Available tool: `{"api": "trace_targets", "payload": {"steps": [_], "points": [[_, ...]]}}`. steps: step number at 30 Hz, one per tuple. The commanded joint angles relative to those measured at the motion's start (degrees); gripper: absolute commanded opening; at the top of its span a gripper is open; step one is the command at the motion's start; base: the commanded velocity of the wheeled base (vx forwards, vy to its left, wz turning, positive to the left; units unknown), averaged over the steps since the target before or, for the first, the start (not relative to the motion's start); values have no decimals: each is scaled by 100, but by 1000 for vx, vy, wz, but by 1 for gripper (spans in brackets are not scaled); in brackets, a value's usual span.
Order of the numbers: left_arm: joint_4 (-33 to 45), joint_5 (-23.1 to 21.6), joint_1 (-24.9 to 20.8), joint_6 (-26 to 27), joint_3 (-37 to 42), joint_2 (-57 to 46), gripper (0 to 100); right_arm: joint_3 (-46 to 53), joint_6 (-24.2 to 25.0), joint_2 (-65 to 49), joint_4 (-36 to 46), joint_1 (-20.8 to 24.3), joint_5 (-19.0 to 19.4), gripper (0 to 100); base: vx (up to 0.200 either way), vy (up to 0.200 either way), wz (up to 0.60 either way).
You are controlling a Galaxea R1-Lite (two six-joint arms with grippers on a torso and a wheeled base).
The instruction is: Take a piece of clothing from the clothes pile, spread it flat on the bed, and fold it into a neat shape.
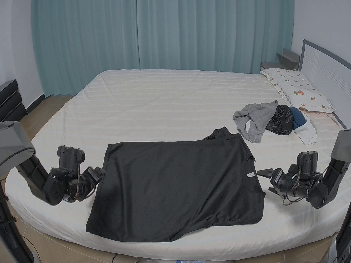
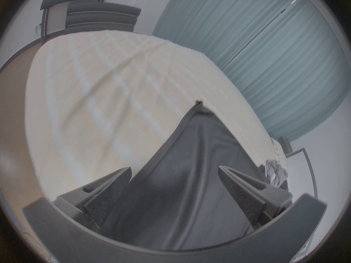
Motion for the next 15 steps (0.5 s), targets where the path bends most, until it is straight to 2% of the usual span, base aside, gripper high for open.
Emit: {"api": "trace_targets", "payload": {"steps": [1, 9, 15], "points": [[-102, -218, -514, -398, 1615, -1363, 100, 1099, 62, -778, -184, -138, 458, 100, -200, 0, 0], [-190, -473, -461, -415, 1949, -1065, 100, 1108, 62, -514, -193, -138, 537, 100, -200, 0, 0], [-787, -429, -347, -371, 2089, -344, 100, 1099, 62, -417, -193, -138, 529, 100, 0, 0, 0]]}}
